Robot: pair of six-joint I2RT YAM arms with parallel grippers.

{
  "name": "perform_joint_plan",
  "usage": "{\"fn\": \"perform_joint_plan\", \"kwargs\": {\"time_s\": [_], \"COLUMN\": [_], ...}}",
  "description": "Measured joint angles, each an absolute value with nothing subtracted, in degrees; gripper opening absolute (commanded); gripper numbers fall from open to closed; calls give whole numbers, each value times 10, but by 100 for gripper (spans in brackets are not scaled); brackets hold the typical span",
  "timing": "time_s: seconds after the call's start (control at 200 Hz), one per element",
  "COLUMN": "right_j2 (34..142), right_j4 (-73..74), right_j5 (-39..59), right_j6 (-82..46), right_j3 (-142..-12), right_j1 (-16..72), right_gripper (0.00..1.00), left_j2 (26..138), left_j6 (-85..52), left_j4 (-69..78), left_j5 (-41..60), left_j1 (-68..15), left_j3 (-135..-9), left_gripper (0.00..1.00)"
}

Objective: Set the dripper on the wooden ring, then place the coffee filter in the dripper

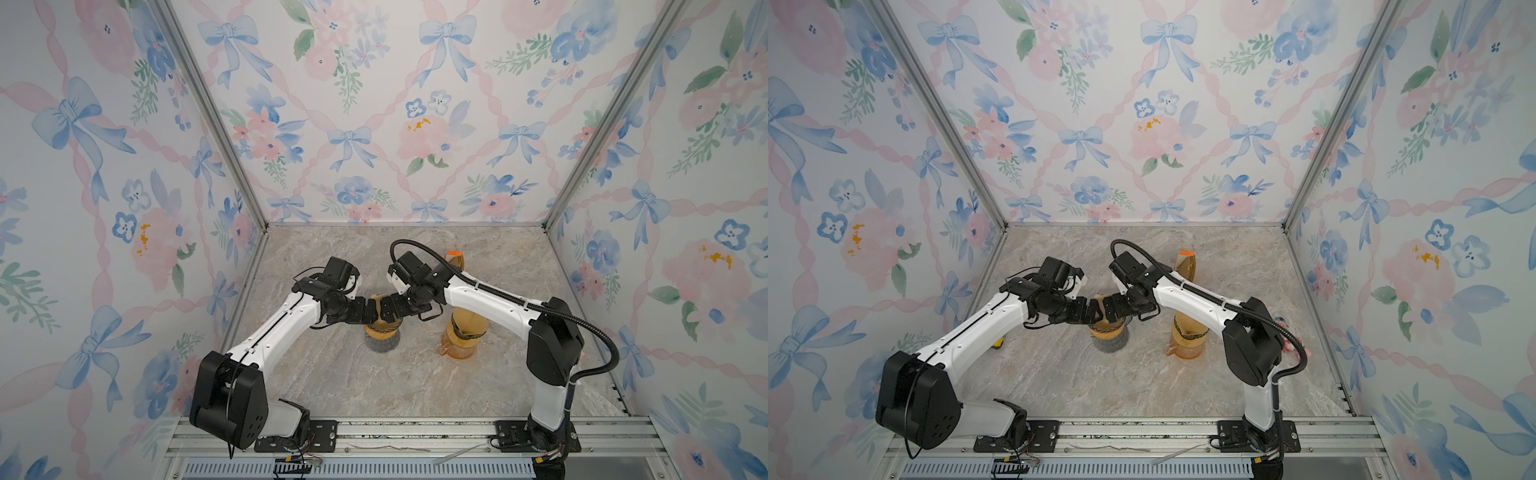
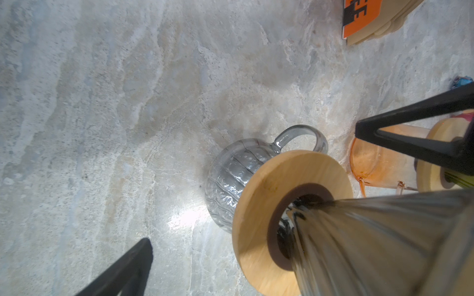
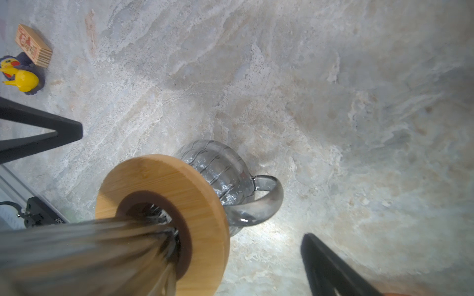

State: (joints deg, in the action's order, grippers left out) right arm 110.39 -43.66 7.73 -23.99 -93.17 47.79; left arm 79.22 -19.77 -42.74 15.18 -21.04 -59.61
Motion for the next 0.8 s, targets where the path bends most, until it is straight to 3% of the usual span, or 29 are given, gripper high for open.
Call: {"fn": "perform_joint_plan", "kwargs": {"time_s": [0.8], "right_j2": [1128], "right_j4": [-486], "right_j5": [40], "right_j6": [-229], "right_j3": [-967], "right_j1": [490], "right_gripper": [96], "left_j2": [767], "left_j6": [-195], "left_j4": [-431], "left_j5": [183], "left_j1": [-186], "left_j3": [-626], "left_gripper": [98]}}
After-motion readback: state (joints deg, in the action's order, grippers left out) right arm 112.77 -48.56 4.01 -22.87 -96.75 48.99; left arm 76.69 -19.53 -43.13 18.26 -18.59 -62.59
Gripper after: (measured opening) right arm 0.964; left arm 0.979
